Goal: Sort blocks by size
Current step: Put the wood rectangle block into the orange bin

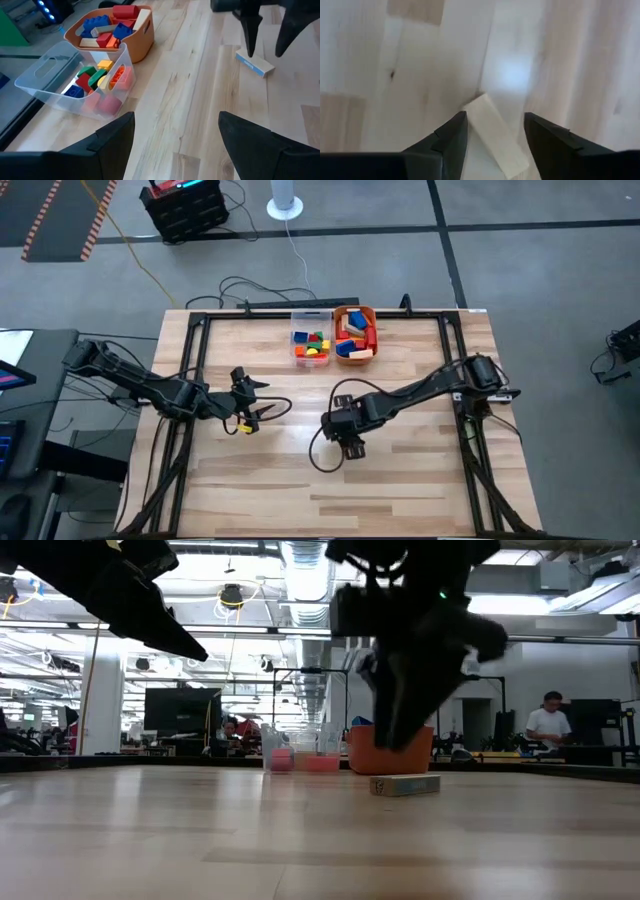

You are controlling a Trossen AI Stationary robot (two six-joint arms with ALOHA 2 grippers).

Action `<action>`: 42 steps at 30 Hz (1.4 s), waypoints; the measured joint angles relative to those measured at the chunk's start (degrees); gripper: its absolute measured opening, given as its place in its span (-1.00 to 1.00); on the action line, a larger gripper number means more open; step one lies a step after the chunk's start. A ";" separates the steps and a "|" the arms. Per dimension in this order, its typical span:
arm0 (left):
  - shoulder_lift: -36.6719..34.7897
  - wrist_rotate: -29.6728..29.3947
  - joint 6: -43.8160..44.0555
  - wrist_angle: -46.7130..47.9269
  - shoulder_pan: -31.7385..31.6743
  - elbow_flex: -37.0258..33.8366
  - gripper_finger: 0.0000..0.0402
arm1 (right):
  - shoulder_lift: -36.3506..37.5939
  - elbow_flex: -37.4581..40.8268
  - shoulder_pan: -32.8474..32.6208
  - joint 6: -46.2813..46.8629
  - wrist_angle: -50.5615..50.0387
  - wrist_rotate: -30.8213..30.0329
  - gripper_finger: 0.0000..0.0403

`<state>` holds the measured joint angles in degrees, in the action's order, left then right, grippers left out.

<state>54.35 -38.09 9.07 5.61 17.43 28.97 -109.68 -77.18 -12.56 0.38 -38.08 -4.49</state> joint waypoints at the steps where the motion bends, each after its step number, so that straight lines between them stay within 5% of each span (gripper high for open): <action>1: 0.00 0.00 -0.01 0.06 0.00 0.00 0.40 | -0.46 0.51 0.01 -0.38 0.58 0.34 0.13; 12: 0.00 0.00 0.46 1.04 0.00 -0.02 0.40 | -2.06 5.91 0.80 -3.43 4.12 1.33 0.10; 21: 0.00 0.00 0.62 1.02 0.00 -0.02 0.40 | -2.02 6.11 1.96 -3.79 3.54 1.35 -0.38; 25: 0.00 0.00 0.60 1.02 0.00 -0.02 0.40 | -1.94 6.10 2.66 -3.91 3.14 0.87 -0.38; 35: 0.00 -0.11 0.35 0.36 0.00 -0.02 0.40 | 7.27 3.17 11.11 -11.17 -2.92 -7.98 -0.33; 42: 0.00 -0.15 0.20 -1.25 0.00 -0.02 0.40 | 14.64 2.53 21.87 -15.26 6.35 -16.06 -0.32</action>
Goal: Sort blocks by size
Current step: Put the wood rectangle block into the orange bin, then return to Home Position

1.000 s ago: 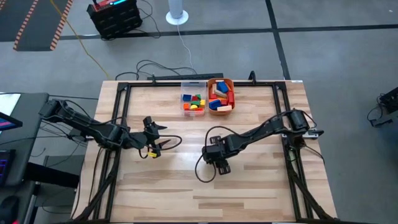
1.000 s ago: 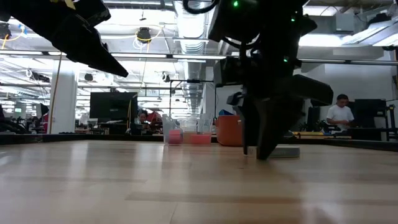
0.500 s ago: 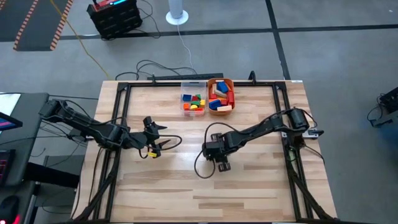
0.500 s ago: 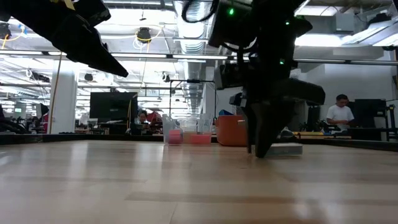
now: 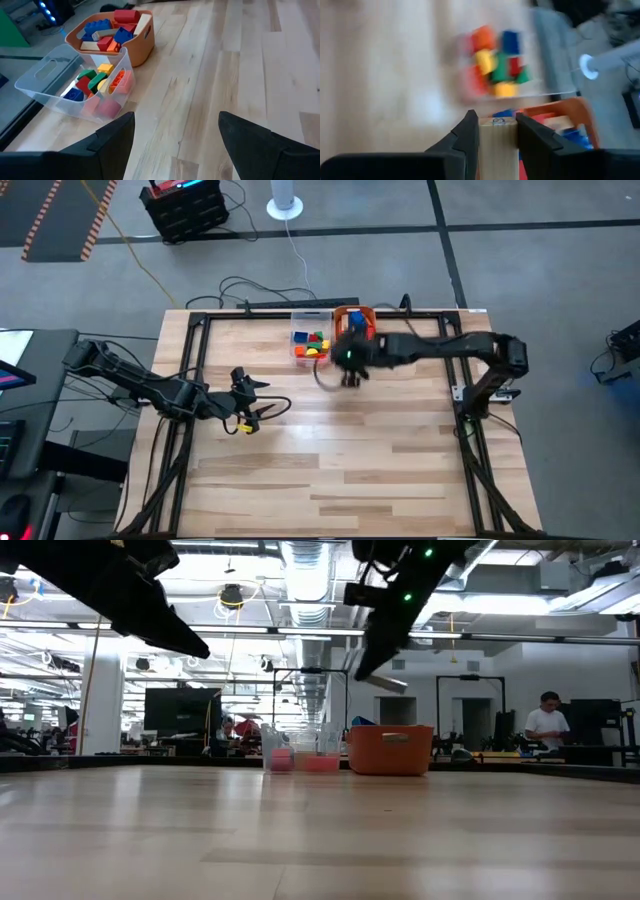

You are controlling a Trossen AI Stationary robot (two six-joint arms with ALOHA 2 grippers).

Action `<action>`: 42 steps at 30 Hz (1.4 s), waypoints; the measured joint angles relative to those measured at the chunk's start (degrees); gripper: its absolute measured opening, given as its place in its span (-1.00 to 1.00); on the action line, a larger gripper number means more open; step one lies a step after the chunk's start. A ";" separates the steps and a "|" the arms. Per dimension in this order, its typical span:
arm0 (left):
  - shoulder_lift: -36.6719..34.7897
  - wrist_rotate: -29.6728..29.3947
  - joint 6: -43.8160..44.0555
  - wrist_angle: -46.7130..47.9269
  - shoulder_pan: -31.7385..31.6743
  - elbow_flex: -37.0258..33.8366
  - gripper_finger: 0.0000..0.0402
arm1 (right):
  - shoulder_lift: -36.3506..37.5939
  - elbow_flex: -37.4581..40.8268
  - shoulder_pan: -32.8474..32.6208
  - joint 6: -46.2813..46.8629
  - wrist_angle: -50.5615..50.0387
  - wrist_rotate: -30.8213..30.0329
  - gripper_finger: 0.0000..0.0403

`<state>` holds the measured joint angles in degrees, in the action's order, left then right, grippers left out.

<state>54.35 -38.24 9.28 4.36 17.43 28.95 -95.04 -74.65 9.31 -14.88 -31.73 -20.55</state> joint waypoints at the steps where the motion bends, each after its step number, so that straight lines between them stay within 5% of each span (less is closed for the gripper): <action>1: 0.00 0.00 0.00 -0.11 -0.02 0.00 0.40 | 0.06 0.00 1.84 0.21 2.05 0.01 -0.31; 9: 0.02 -2.10 -0.02 0.06 0.07 0.00 0.40 | -3.78 0.06 13.48 5.91 6.80 0.24 -0.30; 19: -0.29 -9.71 -3.11 0.60 3.71 0.00 0.40 | -0.38 0.46 18.90 6.44 1.55 3.82 0.05; 32: -9.16 -9.82 -9.16 0.29 6.13 0.00 0.40 | 38.47 32.03 11.00 13.18 18.73 4.09 0.04; 38: -14.25 2.24 -14.99 -3.55 -2.67 -0.02 0.40 | 52.19 41.09 5.20 17.39 20.43 3.93 0.04; 42: -14.45 4.21 -15.45 -3.27 -10.88 -1.52 0.40 | 59.85 45.11 2.71 17.92 23.15 2.38 0.04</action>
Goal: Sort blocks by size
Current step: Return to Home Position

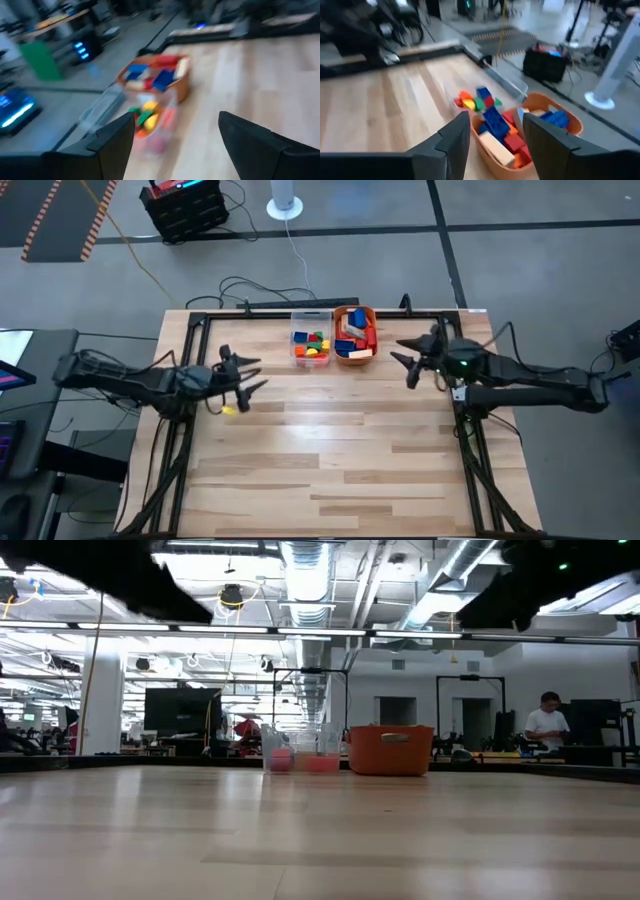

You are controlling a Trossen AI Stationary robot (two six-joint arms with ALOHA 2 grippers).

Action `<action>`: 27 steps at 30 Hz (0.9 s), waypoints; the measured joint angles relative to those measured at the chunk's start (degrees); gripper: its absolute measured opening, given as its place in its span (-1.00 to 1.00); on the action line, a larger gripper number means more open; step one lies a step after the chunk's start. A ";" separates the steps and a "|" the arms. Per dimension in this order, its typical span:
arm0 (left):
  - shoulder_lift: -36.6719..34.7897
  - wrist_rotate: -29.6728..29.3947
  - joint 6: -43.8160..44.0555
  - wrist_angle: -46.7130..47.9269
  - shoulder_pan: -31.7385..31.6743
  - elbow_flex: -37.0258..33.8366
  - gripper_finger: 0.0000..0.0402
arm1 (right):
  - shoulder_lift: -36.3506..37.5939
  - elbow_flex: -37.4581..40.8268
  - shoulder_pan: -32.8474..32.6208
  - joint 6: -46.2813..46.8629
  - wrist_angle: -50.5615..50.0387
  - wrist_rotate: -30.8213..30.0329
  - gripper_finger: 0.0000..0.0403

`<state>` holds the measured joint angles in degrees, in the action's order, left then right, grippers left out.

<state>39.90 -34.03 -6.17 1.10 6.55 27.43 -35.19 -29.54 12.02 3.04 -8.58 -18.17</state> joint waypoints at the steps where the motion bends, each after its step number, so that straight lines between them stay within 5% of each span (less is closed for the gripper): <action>1: 0.03 0.03 -0.01 -0.58 -1.78 -0.96 0.40 | 1.93 0.83 -0.32 0.20 0.69 -0.10 0.04; 7: -4.04 0.30 3.26 -1.33 -6.43 -6.90 0.36 | 13.02 7.50 -1.58 -0.05 6.86 -0.35 0.04; 21: -32.33 1.29 11.03 2.21 -2.90 -20.17 0.17 | 33.72 18.40 -5.07 1.08 5.79 0.00 0.04; 27: -38.02 7.24 12.32 -5.13 -0.64 -25.57 0.14 | 34.24 21.09 -8.81 -4.87 12.69 0.04 0.04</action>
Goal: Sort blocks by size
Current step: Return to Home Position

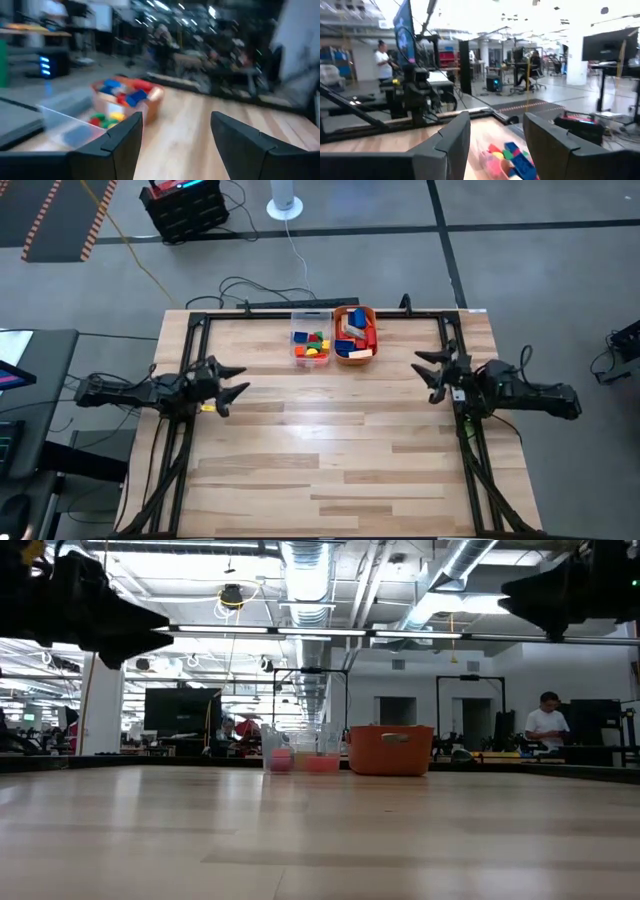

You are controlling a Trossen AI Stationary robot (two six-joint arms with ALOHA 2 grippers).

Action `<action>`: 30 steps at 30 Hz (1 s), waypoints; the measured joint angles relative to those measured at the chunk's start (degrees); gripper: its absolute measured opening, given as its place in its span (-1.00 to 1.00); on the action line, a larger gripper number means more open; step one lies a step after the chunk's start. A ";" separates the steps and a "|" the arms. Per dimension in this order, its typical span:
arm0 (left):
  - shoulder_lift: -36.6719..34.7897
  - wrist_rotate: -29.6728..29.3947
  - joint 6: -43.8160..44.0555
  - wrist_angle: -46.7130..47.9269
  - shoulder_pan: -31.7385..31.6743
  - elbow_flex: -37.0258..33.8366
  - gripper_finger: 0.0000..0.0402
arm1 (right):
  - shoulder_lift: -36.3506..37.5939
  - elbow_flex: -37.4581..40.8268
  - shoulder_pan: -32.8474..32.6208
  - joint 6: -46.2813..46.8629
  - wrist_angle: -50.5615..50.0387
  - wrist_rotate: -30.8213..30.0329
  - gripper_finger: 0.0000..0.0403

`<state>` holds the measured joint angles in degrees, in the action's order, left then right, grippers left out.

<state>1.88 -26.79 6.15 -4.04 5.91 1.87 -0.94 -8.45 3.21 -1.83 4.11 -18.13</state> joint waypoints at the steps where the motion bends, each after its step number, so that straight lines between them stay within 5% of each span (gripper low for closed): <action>1: 0.10 0.80 -0.82 -0.37 0.38 -0.02 0.13 | -0.30 0.95 -0.33 -0.24 1.86 0.02 0.04; 18: -0.01 0.99 -14.12 -0.59 1.53 -0.24 0.13 | -0.60 7.98 -1.74 7.79 0.01 0.31 0.04; 30: -0.02 0.92 -13.83 0.40 1.51 -0.28 0.13 | -0.62 8.05 -1.74 7.85 -0.10 0.26 0.04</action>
<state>1.86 -25.87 -7.68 -3.64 7.42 1.58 -1.56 -0.40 1.48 6.02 4.01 -17.87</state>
